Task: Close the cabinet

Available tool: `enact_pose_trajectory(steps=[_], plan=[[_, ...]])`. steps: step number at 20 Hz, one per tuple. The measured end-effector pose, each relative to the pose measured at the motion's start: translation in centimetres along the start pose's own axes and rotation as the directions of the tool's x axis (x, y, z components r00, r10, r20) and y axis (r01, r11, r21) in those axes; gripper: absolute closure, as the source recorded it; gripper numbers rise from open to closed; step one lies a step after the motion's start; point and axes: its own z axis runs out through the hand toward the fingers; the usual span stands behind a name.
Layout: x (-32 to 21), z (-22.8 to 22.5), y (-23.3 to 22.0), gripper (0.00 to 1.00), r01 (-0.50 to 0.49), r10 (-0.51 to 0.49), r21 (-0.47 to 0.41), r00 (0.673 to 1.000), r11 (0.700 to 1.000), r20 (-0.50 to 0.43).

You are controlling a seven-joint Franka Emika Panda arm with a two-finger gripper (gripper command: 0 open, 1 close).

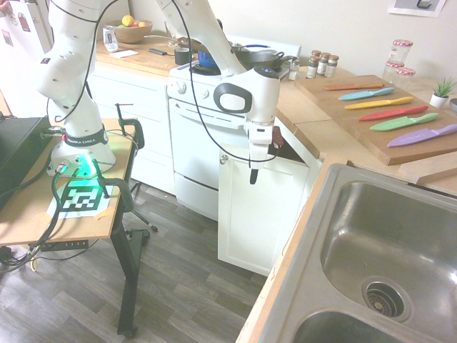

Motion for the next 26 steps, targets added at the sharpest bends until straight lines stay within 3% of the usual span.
enact_pose_trajectory(steps=[19, 26], plan=[[-1.3, 0.7, 0.3, 1.0, 0.08, -0.08, -0.054, 0.997, 0.995, -0.008], [-3.5, 1.0, -1.3, 1.0, 0.199, -0.203, -0.101, 0.978, 0.975, -0.034]])
